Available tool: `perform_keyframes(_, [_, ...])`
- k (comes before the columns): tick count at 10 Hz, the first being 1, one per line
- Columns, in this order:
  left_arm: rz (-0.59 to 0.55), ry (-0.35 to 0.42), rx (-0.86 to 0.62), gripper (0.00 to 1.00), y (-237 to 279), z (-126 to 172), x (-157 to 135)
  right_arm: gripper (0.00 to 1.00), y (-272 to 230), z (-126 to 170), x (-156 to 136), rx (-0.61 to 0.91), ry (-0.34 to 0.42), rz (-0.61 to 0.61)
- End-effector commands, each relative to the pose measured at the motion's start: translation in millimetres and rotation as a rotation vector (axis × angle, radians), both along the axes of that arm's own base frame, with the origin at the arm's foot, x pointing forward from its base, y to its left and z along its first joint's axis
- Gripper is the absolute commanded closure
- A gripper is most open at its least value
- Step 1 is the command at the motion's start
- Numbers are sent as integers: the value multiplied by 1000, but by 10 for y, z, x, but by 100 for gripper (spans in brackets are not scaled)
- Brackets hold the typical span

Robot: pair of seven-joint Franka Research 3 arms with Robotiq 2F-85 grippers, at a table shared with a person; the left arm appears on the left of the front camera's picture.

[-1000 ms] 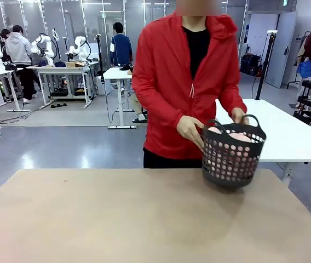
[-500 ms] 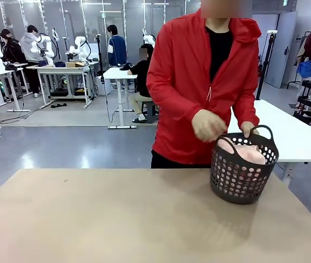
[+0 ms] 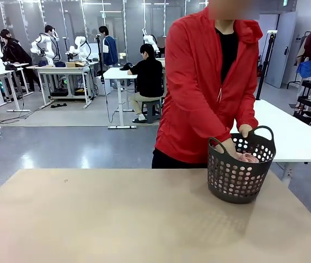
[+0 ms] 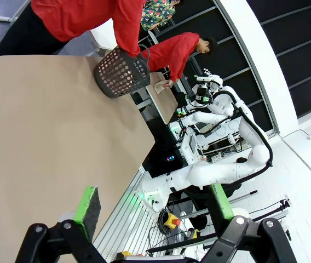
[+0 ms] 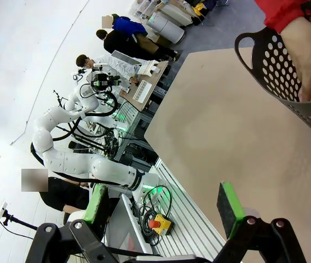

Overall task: Fold the towel.
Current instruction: Grab the top end of the 100 cm Hotel Towel extended by the human.

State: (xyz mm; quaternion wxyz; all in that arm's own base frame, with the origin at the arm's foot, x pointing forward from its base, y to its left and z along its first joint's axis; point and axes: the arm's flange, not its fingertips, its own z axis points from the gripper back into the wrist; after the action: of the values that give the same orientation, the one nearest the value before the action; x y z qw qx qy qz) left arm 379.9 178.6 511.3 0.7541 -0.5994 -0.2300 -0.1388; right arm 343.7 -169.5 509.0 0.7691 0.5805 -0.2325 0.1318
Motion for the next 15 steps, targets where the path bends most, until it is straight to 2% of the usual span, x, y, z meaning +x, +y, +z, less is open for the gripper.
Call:
perform_keyframes(1, [-4, -5, -8, 0, -3, 5, 0, 0, -3, -8, 1, 5, -21, 5])
perform_keyframes(15, [-4, -5, -8, 0, -3, 5, 0, 0, -3, -8, 1, 5, -21, 5])
